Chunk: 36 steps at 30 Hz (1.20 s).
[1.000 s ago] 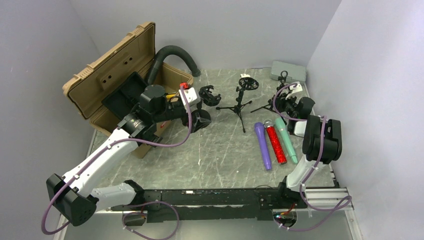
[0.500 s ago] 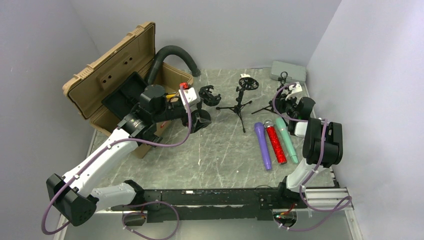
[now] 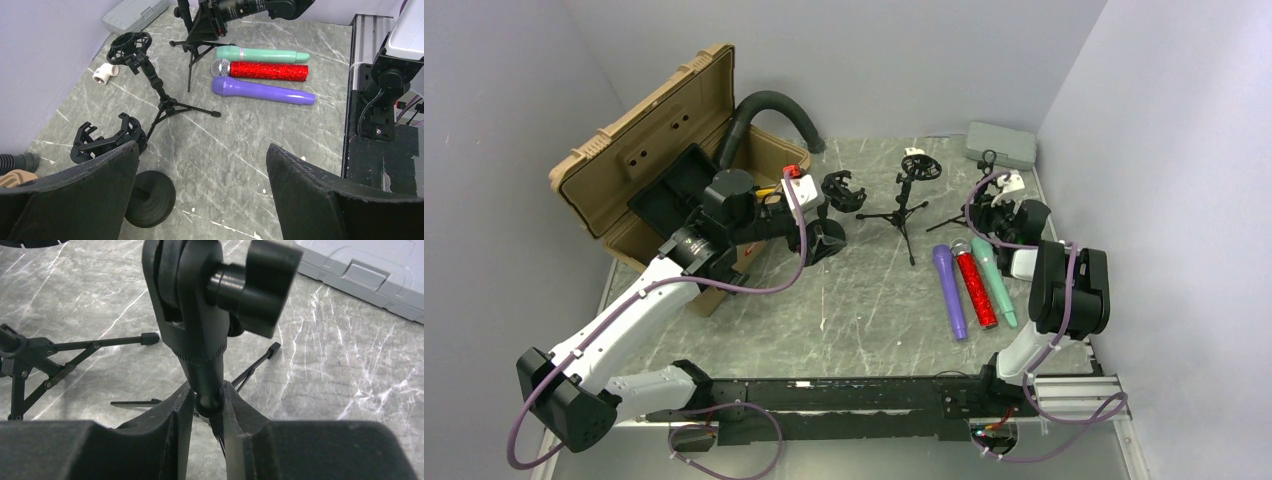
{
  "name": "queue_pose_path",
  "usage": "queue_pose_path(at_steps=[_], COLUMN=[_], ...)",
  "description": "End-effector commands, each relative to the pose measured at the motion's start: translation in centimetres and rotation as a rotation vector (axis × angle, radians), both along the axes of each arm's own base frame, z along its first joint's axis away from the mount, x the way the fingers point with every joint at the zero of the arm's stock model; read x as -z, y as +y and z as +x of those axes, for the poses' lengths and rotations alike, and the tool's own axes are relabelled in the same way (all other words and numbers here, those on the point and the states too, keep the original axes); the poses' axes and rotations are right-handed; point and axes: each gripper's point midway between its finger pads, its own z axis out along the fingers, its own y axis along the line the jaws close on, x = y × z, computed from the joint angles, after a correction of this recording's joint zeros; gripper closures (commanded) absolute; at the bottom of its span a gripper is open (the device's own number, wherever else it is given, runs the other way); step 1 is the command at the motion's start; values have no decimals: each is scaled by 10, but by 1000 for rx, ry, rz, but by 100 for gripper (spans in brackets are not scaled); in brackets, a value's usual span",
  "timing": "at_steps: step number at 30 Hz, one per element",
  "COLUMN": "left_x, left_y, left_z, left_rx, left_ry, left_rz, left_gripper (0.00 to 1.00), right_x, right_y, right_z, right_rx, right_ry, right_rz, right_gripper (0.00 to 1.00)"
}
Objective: Remove the microphone from the stand
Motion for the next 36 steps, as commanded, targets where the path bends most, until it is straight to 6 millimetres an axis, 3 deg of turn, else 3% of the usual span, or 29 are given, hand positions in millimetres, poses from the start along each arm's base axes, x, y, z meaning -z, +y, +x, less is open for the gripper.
queue_pose_path(at_steps=[1,10,14,26,36], left_x=[-15,-14,-15,-17,-30], left_y=[2,6,8,37,77], left_z=[-3,0,3,41,64], left_rx=[4,-18,-40,-311,-542], left_ry=[-38,-41,-47,-51,-45], left_rz=[-45,-47,-48,-55,-103], left_gripper=[1,0,1,1,1], right_x=[-18,-26,-34,-70,-94], right_y=[-5,-8,-8,-4,6], right_z=[1,1,0,-19,-54], right_rx=[24,45,48,36,9], right_ry=[-57,-63,-81,-124,-105], right_rz=[-28,-21,-17,-40,-66], right_gripper=[68,50,32,1,0])
